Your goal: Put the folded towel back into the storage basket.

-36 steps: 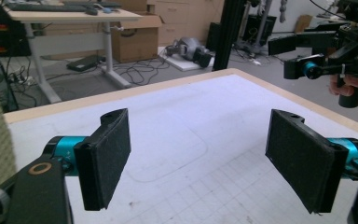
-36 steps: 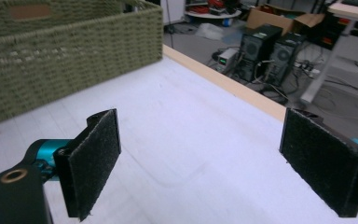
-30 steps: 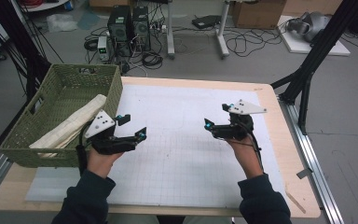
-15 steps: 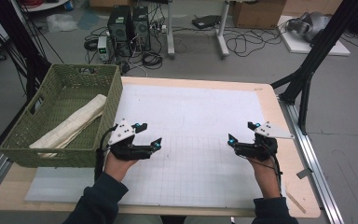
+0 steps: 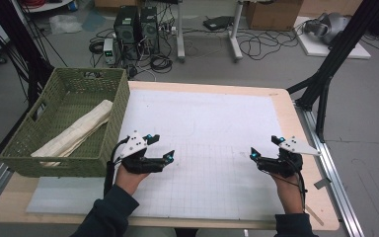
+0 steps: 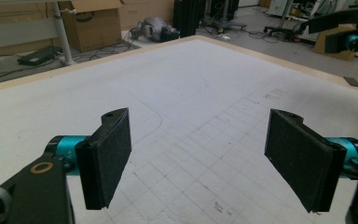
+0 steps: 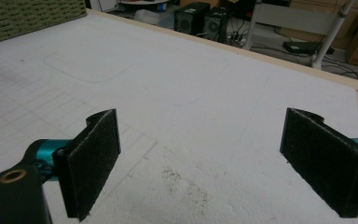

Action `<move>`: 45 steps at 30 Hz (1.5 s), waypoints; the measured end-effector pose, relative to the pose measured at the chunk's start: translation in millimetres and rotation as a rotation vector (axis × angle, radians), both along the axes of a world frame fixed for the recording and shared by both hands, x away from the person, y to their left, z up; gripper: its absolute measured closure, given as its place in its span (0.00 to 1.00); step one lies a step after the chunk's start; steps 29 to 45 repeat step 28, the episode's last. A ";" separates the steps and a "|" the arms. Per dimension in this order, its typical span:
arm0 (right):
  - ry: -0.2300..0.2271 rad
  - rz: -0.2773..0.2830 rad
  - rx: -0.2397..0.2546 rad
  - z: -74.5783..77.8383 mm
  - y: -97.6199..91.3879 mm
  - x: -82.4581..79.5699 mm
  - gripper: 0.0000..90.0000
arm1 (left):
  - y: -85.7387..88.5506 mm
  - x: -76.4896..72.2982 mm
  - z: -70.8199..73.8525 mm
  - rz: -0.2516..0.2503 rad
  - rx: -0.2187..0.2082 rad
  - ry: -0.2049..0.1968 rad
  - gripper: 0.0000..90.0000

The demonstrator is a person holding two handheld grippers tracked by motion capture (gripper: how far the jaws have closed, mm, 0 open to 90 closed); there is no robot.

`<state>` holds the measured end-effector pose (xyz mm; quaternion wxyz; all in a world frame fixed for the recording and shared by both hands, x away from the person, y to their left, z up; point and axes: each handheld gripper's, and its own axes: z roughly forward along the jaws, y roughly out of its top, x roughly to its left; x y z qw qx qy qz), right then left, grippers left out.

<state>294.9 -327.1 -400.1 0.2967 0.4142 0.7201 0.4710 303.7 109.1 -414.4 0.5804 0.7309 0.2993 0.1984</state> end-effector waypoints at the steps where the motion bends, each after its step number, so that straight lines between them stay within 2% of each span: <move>1: 0.000 -0.001 0.003 0.2 0.1 -0.2 0.13 | -0.4 -0.4 -0.7 -0.004 0.002 0.001 0.26; 8: -0.011 0.014 -0.008 2.3 7.2 -0.5 0.13 | 2.0 -2.7 -3.5 0.001 0.017 -0.002 0.26; 15: -0.007 0.023 -0.010 1.7 12.9 1.6 0.13 | 10.7 -2.0 -2.6 0.024 0.000 0.000 0.26; 45: -0.001 0.026 -0.003 1.0 13.0 2.5 0.13 | 11.9 -0.6 -3.0 0.034 -0.006 0.004 0.26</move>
